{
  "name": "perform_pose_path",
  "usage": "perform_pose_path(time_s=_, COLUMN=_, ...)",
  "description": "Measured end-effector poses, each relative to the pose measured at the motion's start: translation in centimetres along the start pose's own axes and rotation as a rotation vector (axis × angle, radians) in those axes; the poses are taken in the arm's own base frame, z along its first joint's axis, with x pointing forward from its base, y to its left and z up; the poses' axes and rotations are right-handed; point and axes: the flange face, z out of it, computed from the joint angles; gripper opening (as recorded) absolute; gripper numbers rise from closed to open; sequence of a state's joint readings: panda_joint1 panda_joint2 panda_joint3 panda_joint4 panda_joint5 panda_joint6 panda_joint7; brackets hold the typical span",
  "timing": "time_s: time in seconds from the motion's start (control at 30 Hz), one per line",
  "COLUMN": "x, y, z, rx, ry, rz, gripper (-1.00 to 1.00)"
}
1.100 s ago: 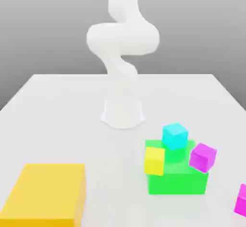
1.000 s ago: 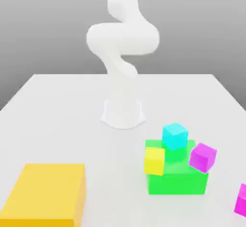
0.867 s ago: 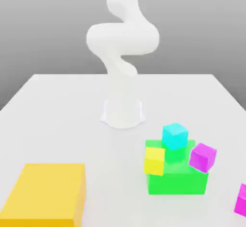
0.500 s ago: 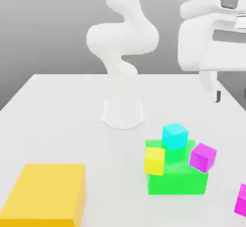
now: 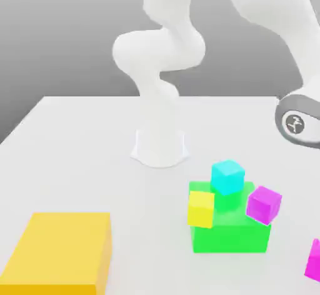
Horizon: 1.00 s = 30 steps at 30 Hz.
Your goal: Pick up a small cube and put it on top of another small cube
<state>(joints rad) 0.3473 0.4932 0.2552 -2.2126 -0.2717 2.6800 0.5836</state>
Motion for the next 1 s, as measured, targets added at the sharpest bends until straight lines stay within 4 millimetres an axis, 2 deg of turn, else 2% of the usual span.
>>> perform_pose_path(time_s=0.03, x=-0.1, y=0.0, z=1.5, rx=0.0, ry=-0.001, rz=-0.002, gripper=-1.0)
perform_pose_path(time_s=0.2, x=-0.1, y=0.0, z=1.5, rx=0.0, ry=-0.002, rz=-0.002, gripper=-1.0)
perform_pose_path(time_s=0.23, x=-0.2, y=0.0, z=2.2, rx=0.0, ry=-0.002, rz=-0.003, gripper=-1.0)
perform_pose_path(time_s=0.27, x=-0.1, y=-0.1, z=1.9, rx=0.0, ry=-0.002, rz=-0.003, gripper=-1.0)
perform_pose_path(time_s=0.4, x=-0.1, y=0.0, z=-3.1, rx=0.0, ry=-0.003, rz=0.0, gripper=-1.0)
perform_pose_path(time_s=0.57, x=-1.2, y=5.3, z=-7.8, rx=-0.023, ry=-0.001, rz=0.21, gripper=-1.0)
perform_pose_path(time_s=0.73, x=-3.4, y=11.7, z=-11.5, rx=-0.034, ry=0.001, rz=0.472, gripper=-1.0)
perform_pose_path(time_s=0.83, x=-5.3, y=15.1, z=-13.5, rx=-0.033, ry=0.002, rz=0.629, gripper=-1.0)
perform_pose_path(time_s=1.0, x=-9.2, y=19.1, z=-16.0, rx=-0.017, ry=0.0, rz=0.87, gripper=-1.0)
